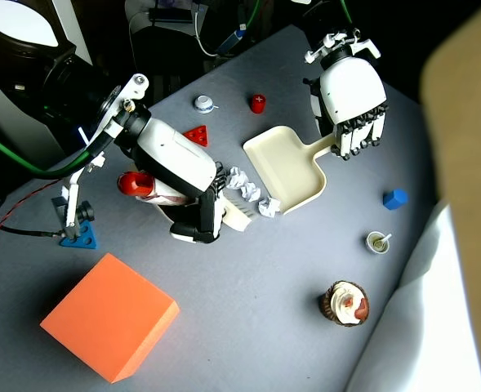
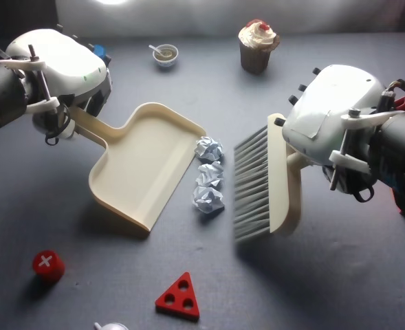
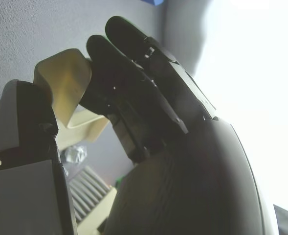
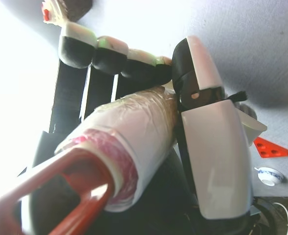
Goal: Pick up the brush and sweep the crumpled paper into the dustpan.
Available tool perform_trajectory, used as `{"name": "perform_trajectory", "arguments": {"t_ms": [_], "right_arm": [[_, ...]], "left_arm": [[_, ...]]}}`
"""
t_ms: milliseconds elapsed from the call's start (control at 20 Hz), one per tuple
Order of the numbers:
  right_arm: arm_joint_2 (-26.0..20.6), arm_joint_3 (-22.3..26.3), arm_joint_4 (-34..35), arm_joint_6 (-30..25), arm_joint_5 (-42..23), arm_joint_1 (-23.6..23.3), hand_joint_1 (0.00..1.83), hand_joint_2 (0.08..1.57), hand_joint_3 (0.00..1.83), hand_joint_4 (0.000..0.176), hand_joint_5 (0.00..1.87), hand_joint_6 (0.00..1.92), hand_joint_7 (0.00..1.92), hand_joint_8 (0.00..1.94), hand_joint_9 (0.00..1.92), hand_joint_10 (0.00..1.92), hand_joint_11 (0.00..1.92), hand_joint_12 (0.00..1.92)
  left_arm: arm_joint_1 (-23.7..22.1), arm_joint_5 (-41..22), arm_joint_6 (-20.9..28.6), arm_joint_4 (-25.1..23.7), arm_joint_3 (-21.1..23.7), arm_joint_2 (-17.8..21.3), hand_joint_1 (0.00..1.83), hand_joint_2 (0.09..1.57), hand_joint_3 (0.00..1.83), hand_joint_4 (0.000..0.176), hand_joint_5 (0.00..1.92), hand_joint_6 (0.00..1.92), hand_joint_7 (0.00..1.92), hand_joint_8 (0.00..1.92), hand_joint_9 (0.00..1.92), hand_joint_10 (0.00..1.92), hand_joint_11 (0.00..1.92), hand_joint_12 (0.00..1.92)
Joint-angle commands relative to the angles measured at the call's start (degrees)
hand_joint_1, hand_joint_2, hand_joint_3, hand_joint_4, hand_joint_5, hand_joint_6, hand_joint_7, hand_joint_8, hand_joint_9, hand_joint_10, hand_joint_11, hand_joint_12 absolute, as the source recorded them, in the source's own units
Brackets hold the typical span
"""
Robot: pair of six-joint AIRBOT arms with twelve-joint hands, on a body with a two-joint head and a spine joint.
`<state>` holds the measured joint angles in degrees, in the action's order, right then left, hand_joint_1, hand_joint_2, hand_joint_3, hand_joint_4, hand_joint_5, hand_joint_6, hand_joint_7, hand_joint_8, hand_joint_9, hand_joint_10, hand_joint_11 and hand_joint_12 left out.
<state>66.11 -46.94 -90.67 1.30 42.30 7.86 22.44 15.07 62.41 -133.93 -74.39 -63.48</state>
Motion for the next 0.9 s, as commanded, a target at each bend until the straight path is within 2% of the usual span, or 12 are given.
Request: {"name": "perform_trajectory", "arguments": {"t_ms": [0,250,550,650,850], "right_arm": [[-0.3,-0.2,-4.0,0.6,1.8,-0.9,1.18,1.31,0.0,0.0,0.75,1.92,0.9,1.94,0.93,1.92,0.97,1.92],[1.2,-2.7,-4.3,0.9,2.0,-1.0,1.12,1.31,0.0,0.0,0.76,1.92,0.89,1.94,0.92,1.92,0.94,1.92],[1.6,-4.9,-3.6,1.4,1.8,-1.0,1.17,1.3,0.0,0.0,0.72,1.92,0.87,1.94,0.9,1.92,0.95,1.92],[2.1,-5.0,-3.6,1.4,1.8,-1.0,1.18,1.3,0.0,0.001,0.76,1.92,0.88,1.94,0.9,1.92,0.95,1.92],[4.1,-6.5,-2.9,1.4,1.4,-1.2,1.12,1.32,0.01,0.0,0.75,1.92,0.88,1.94,0.9,1.92,0.93,1.92]], "left_arm": [[-0.3,5.1,-0.5,-1.4,-0.1,0.0,1.24,1.09,0.0,0.0,1.04,1.01,1.05,0.75,1.13,0.01,0.77,0.77],[-0.4,5.1,-0.5,-1.0,0.0,0.0,1.24,1.09,0.0,0.0,1.03,1.03,1.04,0.77,1.14,0.0,0.79,0.74],[-0.3,5.1,-0.5,-0.6,0.3,0.0,1.25,1.08,0.0,0.0,1.05,1.0,1.07,0.71,1.16,0.0,0.82,0.72],[-0.3,5.1,-0.5,-0.5,0.4,0.0,1.24,1.09,0.0,0.0,1.04,1.02,1.04,0.76,1.14,0.0,0.8,0.72],[-0.4,5.1,-0.5,-0.6,0.4,-0.1,1.24,1.08,0.0,0.0,1.04,1.0,1.09,0.7,1.15,0.0,0.82,0.72]]}}
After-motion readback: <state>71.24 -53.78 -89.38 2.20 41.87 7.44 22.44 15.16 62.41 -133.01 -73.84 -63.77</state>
